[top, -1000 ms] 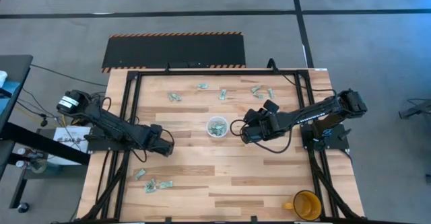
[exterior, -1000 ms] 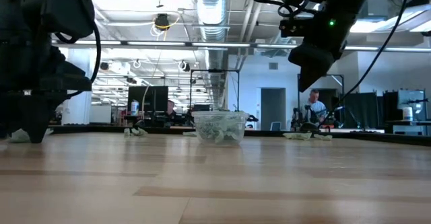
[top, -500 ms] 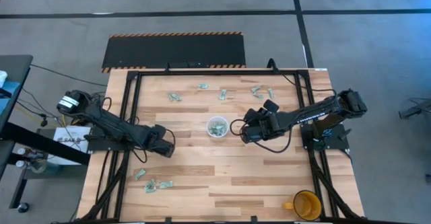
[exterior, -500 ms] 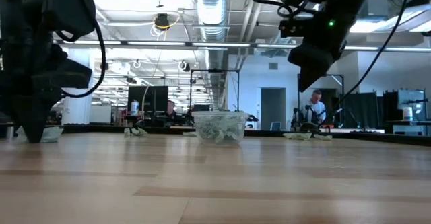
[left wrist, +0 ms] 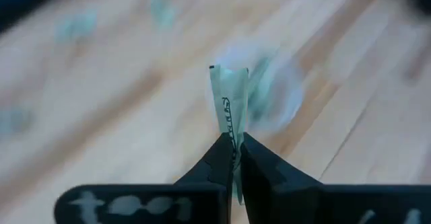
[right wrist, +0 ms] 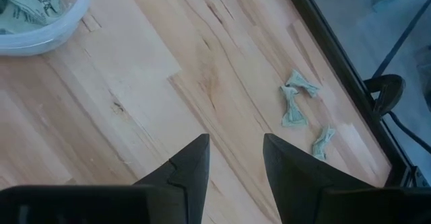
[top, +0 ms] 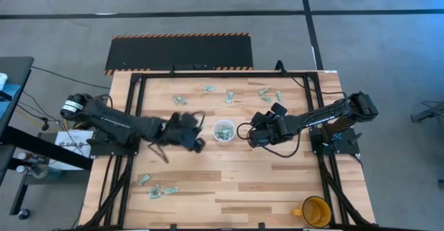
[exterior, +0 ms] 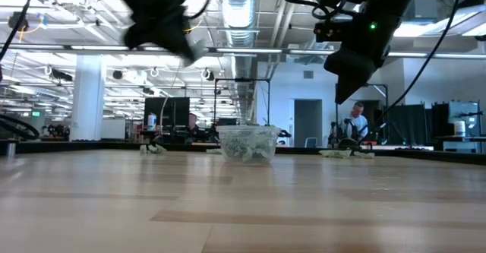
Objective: Pick and place Stevia / Truvia into bins
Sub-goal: Put the green stevia packet into the transparent container
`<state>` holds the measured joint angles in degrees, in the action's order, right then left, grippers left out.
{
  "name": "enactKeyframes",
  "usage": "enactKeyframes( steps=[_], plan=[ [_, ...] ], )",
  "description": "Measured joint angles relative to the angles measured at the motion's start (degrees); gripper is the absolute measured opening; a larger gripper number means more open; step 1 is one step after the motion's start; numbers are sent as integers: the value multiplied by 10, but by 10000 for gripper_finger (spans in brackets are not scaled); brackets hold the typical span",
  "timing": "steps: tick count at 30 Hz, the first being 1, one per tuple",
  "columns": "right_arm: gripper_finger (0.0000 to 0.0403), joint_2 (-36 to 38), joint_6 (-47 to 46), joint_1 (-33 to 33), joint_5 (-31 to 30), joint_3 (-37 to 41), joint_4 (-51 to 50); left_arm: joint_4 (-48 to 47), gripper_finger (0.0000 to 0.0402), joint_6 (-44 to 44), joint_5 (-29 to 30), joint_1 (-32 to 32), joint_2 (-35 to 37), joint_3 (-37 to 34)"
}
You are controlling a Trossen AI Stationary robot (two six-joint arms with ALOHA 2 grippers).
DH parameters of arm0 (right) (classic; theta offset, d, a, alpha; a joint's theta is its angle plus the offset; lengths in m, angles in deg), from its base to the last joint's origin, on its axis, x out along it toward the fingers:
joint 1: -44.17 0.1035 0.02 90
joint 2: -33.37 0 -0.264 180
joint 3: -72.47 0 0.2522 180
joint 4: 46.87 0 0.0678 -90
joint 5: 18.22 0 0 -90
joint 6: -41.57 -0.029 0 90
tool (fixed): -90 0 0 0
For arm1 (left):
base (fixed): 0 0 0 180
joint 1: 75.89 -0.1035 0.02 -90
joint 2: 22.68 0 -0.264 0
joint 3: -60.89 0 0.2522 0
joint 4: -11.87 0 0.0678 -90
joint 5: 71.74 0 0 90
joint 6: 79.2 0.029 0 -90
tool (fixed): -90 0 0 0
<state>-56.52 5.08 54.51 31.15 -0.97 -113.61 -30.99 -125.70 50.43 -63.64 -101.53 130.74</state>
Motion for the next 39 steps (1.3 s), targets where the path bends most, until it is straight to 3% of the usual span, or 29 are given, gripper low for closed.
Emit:
enactKeyframes(
  steps=[3,6,12,17,22,34,39],
  plan=[
    [134,0,-4,0,0,0,2,90,2,129,-57,-53,-13,20],
    [134,0,-6,0,0,0,5,154,2,191,-142,-103,-32,21],
    [134,0,-6,0,1,0,-4,167,2,222,-256,-177,-96,22],
    [134,0,-10,0,1,0,-5,170,3,224,-332,-197,-141,22],
    [134,0,-10,0,2,0,-5,176,18,248,-368,-197,-172,22],
    [134,0,-10,0,2,0,-5,196,69,267,-367,-197,-174,22],
    [134,0,-10,0,2,0,-6,157,102,251,-451,-198,-152,27]
  ],
)
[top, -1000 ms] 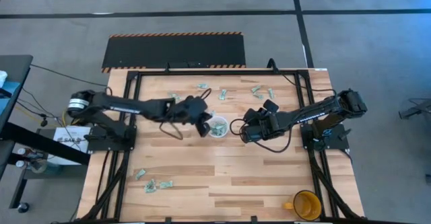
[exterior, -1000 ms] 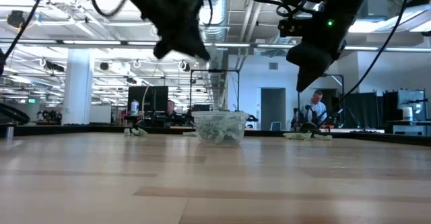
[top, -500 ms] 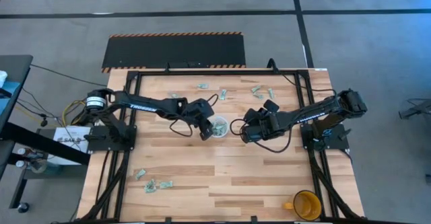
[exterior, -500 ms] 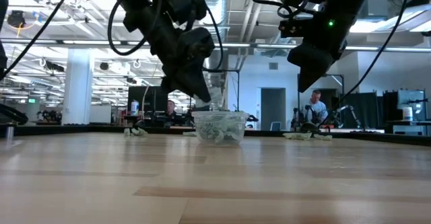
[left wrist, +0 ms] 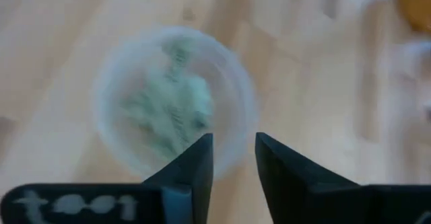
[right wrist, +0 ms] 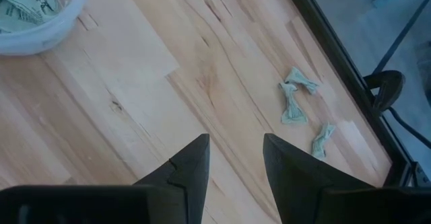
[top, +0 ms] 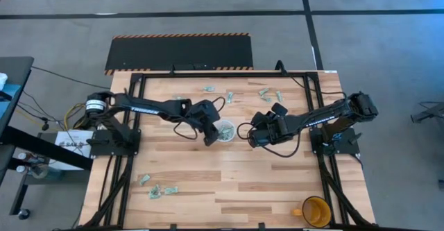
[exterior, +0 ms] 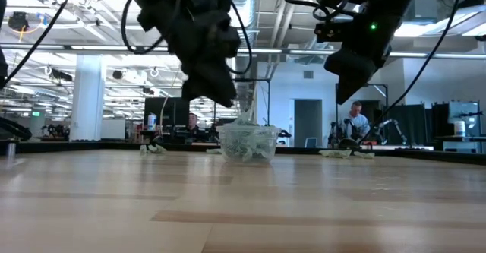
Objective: Pick and place Stevia / Truvia into bins
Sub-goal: Put the green stevia packet into the transparent container
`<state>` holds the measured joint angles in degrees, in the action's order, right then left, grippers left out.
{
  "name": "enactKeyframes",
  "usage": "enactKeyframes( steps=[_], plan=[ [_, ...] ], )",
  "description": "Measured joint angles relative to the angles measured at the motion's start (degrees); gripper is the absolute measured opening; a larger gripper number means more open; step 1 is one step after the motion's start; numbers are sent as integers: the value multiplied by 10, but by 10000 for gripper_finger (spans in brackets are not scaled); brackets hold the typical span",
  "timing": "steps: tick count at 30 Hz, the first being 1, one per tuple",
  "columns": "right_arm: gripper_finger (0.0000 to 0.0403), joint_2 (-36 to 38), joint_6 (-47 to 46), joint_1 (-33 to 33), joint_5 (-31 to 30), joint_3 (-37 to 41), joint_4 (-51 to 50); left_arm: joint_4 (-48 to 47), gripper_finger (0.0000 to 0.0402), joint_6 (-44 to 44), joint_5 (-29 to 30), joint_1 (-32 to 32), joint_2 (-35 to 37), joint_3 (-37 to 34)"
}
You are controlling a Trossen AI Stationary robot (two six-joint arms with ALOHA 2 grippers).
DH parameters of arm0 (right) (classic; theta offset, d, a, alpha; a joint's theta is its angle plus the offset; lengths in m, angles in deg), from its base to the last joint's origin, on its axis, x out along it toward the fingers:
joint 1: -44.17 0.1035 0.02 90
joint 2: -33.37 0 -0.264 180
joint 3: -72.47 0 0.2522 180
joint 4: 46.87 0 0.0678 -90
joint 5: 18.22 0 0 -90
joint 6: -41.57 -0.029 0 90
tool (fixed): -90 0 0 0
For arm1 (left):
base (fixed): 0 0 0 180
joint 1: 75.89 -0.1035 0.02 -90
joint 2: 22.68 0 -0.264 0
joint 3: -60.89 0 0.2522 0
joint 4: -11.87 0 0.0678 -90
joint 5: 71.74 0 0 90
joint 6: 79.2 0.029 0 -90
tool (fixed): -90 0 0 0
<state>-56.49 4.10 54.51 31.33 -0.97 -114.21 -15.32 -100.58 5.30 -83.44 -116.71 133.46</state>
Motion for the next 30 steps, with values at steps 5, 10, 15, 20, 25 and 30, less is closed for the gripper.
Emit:
enactKeyframes(
  steps=[5,10,15,20,25,30],
  plan=[
    [134,0,0,0,0,0,-3,-161,121,-40,6,23,42,24],
    [134,0,0,0,0,0,-2,-312,125,-99,89,90,98,31],
    [134,0,0,0,0,0,-2,-357,125,-225,151,209,146,7],
    [134,0,0,0,0,0,1,-355,125,-364,168,345,152,-11],
    [134,0,0,0,0,0,5,-315,125,-450,192,448,152,-28],
    [134,0,0,0,0,0,5,-276,125,-469,262,514,134,-36]
  ],
)
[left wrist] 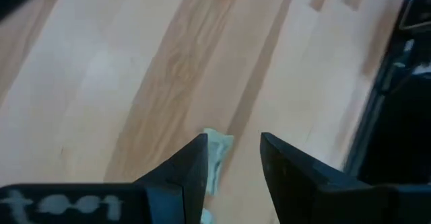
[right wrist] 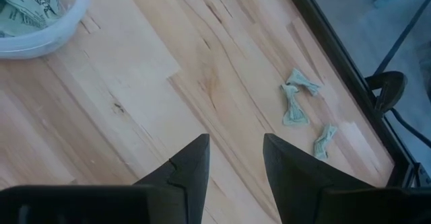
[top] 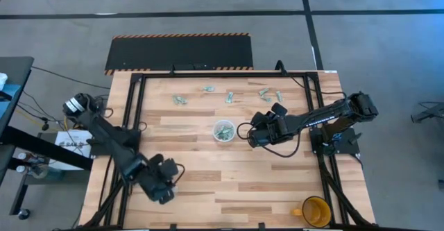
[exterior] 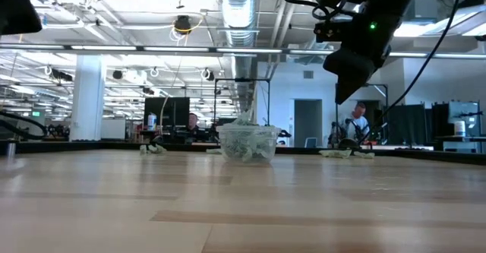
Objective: Pick and place Stevia / Truvia into bins
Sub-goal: Put the green stevia packet into the transparent container
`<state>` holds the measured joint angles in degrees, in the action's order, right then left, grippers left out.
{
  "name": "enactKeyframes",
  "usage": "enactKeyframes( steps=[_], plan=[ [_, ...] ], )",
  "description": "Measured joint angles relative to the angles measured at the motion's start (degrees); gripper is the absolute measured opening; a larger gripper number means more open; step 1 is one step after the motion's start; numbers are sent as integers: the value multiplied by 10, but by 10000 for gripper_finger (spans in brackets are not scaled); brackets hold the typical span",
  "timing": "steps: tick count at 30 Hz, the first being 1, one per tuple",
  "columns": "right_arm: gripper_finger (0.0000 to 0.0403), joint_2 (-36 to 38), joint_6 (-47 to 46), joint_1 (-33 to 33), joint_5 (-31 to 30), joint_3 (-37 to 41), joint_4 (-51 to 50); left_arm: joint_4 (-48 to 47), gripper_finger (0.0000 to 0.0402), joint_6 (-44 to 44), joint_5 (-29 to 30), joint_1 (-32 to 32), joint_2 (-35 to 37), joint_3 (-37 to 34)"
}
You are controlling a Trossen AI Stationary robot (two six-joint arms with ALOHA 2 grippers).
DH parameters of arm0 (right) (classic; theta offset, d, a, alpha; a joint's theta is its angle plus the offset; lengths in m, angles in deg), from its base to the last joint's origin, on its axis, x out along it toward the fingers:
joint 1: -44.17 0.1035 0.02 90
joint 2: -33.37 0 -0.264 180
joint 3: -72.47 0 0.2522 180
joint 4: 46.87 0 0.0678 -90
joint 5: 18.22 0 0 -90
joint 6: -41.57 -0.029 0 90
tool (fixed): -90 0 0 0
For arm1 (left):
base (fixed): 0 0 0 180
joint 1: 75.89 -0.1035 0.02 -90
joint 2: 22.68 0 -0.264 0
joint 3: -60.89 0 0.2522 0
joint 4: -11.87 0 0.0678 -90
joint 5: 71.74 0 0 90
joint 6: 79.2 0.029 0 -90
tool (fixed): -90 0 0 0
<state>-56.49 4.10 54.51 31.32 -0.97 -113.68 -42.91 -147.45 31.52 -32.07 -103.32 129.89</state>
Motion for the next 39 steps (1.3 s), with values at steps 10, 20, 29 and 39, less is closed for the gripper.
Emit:
enactKeyframes(
  steps=[10,20,29,39],
  plan=[
    [134,0,0,1,1,0,2,27,125,16,-61,17,-96,1],
    [134,0,0,1,1,0,7,66,126,16,-134,14,-163,1],
    [134,0,0,1,1,0,12,53,125,25,-128,5,-187,2],
    [134,0,0,1,2,0,12,37,119,16,-133,-6,-187,3]
  ],
)
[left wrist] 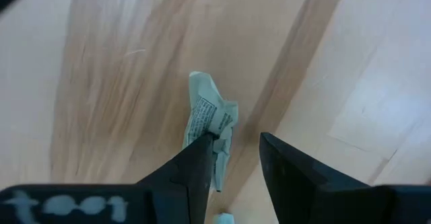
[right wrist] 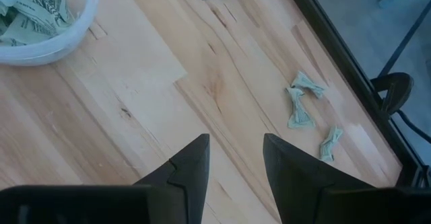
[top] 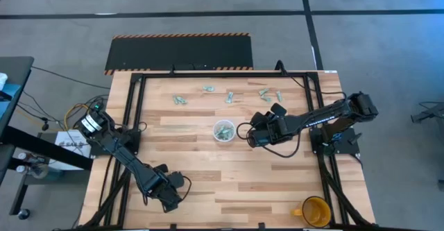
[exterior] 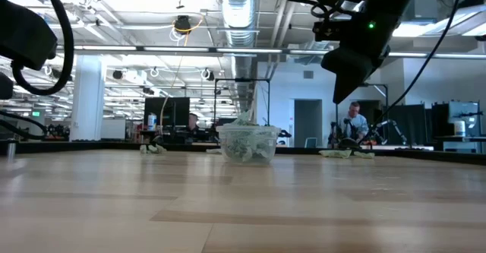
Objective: Pick and place Stevia / Truvia into bins
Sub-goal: Put the green stevia packet into the transparent container
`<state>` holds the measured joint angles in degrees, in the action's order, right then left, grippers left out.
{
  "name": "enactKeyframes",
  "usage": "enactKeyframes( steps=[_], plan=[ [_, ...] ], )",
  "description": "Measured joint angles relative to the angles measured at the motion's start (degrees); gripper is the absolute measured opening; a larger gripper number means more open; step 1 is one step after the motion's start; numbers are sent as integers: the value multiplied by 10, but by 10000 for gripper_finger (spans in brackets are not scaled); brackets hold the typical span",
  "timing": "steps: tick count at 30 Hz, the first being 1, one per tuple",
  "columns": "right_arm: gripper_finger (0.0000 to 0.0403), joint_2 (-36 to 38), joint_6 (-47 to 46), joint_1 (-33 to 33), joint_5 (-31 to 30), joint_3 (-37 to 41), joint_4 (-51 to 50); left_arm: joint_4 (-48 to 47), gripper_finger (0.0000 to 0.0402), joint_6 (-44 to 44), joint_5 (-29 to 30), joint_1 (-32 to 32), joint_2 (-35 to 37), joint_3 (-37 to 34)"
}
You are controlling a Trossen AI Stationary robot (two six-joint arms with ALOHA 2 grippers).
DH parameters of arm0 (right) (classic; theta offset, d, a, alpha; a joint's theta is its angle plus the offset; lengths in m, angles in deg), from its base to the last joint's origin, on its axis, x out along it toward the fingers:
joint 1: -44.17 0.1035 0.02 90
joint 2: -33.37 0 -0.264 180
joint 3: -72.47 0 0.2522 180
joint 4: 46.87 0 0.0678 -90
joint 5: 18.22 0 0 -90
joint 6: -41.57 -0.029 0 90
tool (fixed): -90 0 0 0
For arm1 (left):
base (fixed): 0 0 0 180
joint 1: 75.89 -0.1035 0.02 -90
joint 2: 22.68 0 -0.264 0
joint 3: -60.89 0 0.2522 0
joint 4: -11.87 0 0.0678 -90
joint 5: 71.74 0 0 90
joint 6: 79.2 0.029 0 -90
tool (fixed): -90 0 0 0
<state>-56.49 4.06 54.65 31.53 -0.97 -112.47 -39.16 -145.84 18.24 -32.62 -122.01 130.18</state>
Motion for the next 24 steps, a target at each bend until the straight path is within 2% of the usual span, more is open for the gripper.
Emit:
enactKeyframes(
  steps=[8,13,18,24],
  plan=[
    [134,0,0,0,0,0,0,-80,89,17,7,0,-1,55],
    [134,0,0,0,0,0,0,-79,83,42,30,0,-4,57],
    [134,0,0,0,0,0,0,-83,93,63,32,0,-28,57],
    [134,0,0,0,0,0,1,-85,123,72,25,-1,-48,57]
  ],
)
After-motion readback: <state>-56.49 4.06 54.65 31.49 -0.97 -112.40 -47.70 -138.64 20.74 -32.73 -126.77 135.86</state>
